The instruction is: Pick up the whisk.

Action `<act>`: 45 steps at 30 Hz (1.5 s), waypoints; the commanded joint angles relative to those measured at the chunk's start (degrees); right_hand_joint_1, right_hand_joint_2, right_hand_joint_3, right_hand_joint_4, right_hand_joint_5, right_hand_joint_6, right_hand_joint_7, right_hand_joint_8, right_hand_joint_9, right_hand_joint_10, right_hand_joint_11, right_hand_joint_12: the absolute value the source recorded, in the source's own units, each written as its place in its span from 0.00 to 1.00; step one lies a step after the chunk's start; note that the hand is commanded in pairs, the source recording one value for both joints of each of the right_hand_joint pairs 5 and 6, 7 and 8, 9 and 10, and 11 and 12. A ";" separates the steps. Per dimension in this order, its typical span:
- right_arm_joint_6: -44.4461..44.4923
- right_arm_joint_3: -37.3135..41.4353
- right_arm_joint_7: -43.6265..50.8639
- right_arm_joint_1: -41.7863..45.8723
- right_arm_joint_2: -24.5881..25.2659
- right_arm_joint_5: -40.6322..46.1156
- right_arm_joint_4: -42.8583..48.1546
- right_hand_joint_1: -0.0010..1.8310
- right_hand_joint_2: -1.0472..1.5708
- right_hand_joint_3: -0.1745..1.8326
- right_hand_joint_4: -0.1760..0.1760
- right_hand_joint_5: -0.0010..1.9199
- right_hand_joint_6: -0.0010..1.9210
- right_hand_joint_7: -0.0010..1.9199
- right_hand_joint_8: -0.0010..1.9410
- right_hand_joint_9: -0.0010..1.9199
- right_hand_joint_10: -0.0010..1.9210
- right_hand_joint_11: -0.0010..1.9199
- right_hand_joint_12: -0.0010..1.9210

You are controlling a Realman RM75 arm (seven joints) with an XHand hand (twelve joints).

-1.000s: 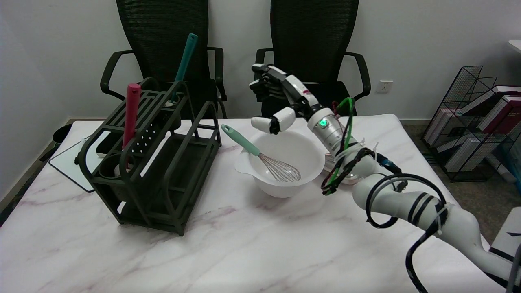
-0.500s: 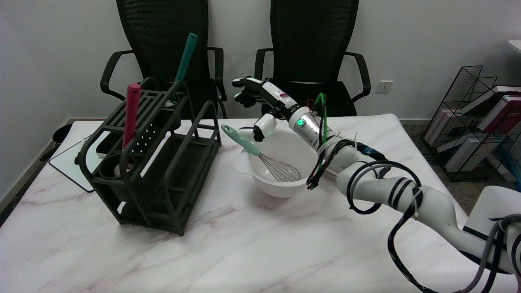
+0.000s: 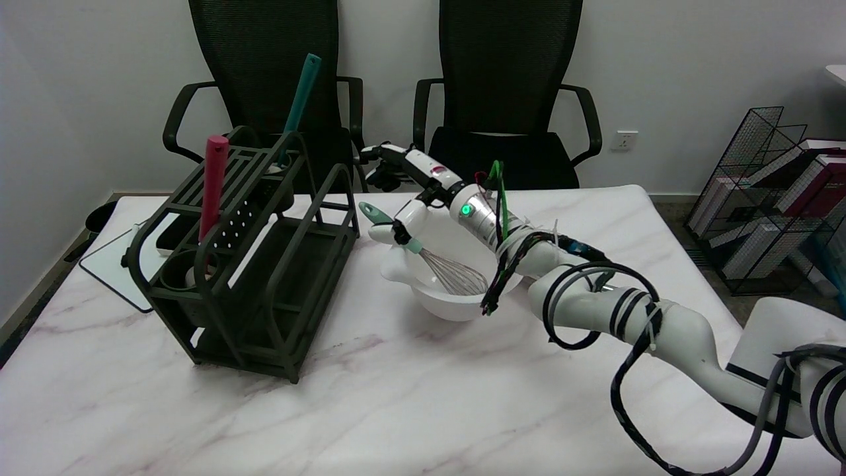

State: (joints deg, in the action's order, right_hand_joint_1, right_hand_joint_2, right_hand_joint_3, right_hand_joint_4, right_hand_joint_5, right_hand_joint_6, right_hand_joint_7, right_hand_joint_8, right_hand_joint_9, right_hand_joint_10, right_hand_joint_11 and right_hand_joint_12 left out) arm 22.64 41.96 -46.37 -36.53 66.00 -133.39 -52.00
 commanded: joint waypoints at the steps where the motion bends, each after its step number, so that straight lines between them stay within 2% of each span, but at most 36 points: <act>1: -2.24 -1.04 0.47 0.11 3.31 -0.46 1.58 0.64 0.35 0.72 0.50 0.13 0.13 0.32 0.32 0.31 0.31 0.30 0.30; 15: -3.25 -0.85 0.47 0.11 4.30 -0.62 1.39 0.64 0.38 0.71 0.50 0.14 0.14 0.35 0.34 0.33 0.33 0.33 0.33; 27: -3.25 -0.40 0.47 0.83 4.06 -0.22 0.78 0.65 0.43 0.69 0.50 0.15 0.15 0.37 0.37 0.39 0.39 0.57 0.57; 41: -2.05 1.63 0.47 2.24 3.69 -0.14 0.57 0.64 0.46 0.69 0.50 0.19 0.19 0.40 0.39 0.42 0.42 0.59 0.59; 45: -1.97 1.79 0.47 2.46 3.50 -0.14 0.30 0.63 0.45 0.70 0.50 0.29 0.29 0.41 0.40 0.43 0.43 0.59 0.59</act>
State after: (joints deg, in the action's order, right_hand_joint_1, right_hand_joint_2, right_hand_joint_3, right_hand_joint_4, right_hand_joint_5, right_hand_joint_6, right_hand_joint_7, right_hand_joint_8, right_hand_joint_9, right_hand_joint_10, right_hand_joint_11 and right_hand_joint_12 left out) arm 19.80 42.47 -45.90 -35.28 69.81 -133.61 -51.18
